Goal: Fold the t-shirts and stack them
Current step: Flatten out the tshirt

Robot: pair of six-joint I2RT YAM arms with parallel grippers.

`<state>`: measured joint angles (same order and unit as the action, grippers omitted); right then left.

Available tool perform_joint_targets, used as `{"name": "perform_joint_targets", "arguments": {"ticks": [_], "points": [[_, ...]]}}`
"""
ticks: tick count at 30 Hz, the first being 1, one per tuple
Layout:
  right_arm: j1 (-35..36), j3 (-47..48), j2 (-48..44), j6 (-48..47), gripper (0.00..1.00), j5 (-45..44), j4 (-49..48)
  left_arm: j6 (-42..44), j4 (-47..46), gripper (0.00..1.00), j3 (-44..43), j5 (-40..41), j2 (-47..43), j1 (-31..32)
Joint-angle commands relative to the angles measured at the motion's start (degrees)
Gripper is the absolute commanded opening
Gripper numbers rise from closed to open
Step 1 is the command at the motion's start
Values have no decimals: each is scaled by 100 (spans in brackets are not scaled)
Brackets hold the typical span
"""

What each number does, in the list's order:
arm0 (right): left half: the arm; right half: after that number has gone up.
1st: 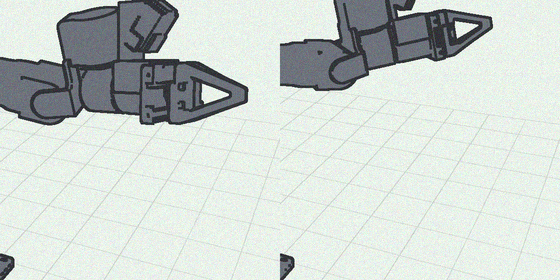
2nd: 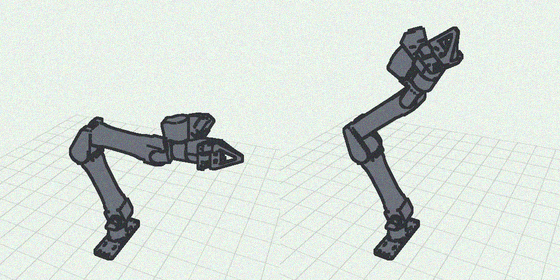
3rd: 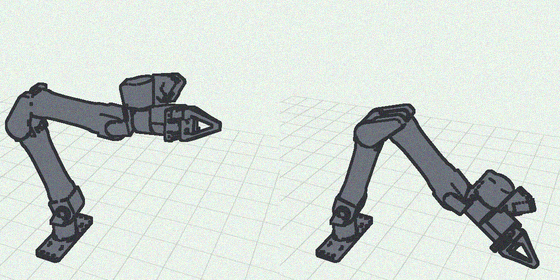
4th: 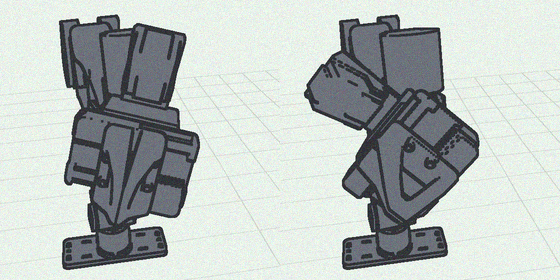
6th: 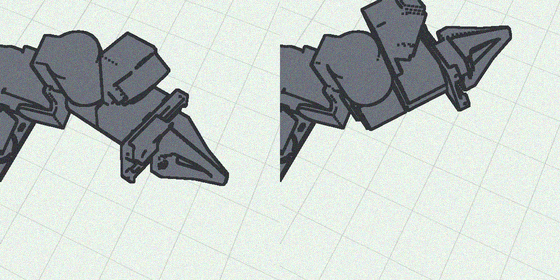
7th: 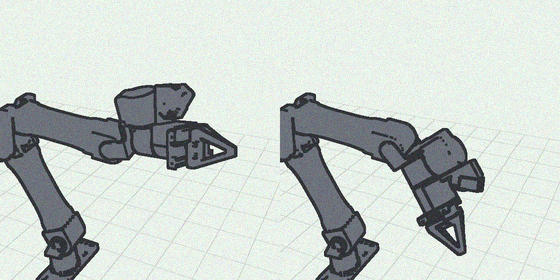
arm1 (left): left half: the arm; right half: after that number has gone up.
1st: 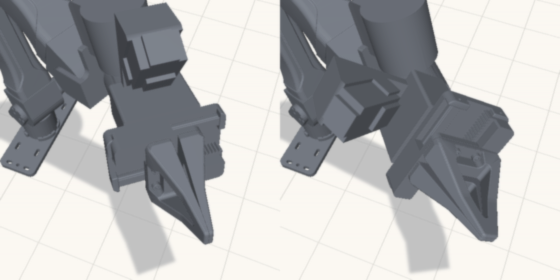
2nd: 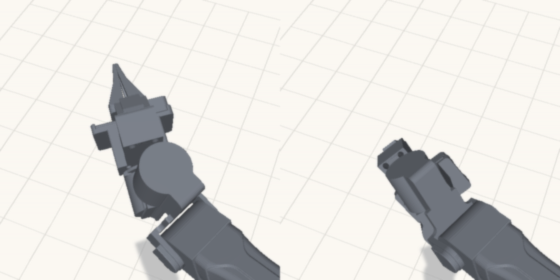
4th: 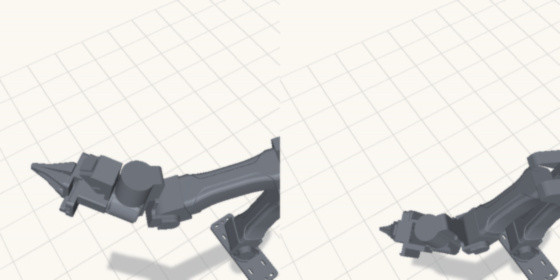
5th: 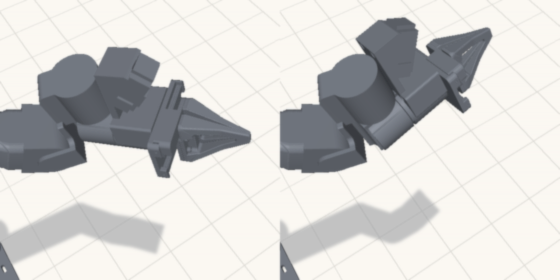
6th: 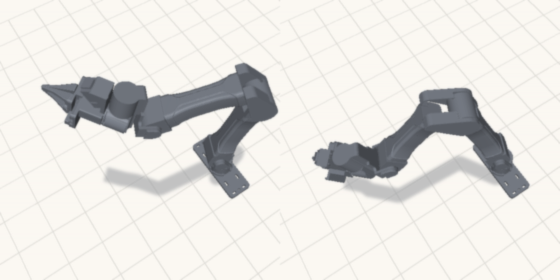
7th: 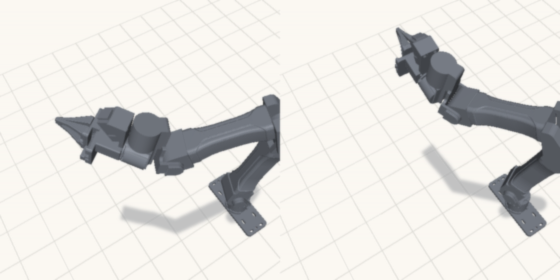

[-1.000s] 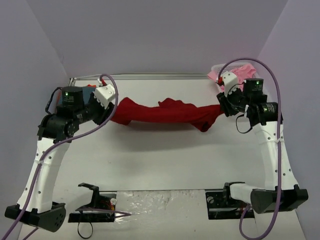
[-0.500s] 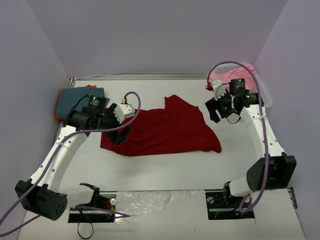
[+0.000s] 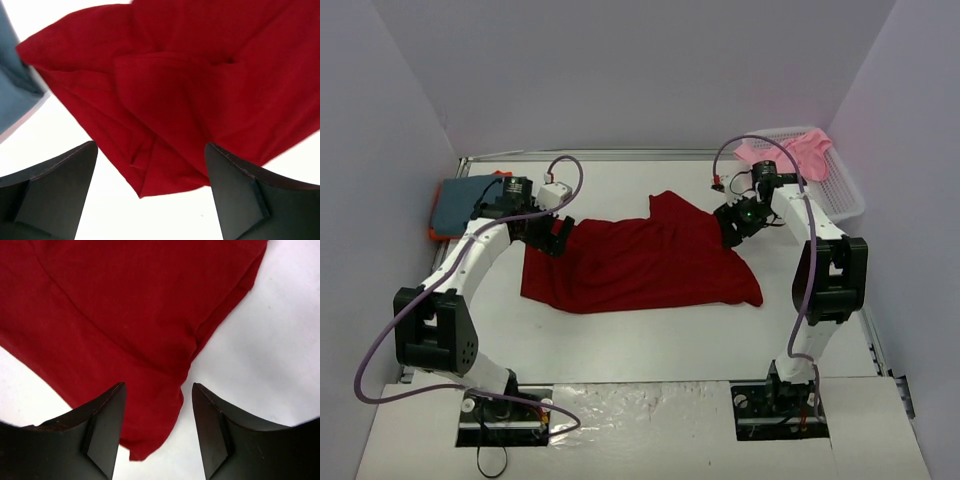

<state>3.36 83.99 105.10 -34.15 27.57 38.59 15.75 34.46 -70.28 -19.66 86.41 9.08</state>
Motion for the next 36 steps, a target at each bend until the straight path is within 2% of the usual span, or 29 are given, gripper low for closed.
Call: {"name": "perform_joint_targets", "arguments": {"ticks": [1,10,30,32,35,36], "points": [[-10,311,300,-83,51,248,175,-274,-361,88,-240,155,-28,-82],[7,461,933,-92,47,178,210,-283,-440,87,-232,235,359,-135],[-37,-251,450,-39,40,-68,210,-248,-519,88,23,129,236,-196],[-37,-269,415,-39,37,-68,202,-256,-528,88,32,112,227,-196],[-37,-304,406,-39,24,-68,202,-256,-528,87,41,103,227,-196],[-37,-321,415,-39,14,-68,202,-256,-528,87,41,103,227,-205]]}}
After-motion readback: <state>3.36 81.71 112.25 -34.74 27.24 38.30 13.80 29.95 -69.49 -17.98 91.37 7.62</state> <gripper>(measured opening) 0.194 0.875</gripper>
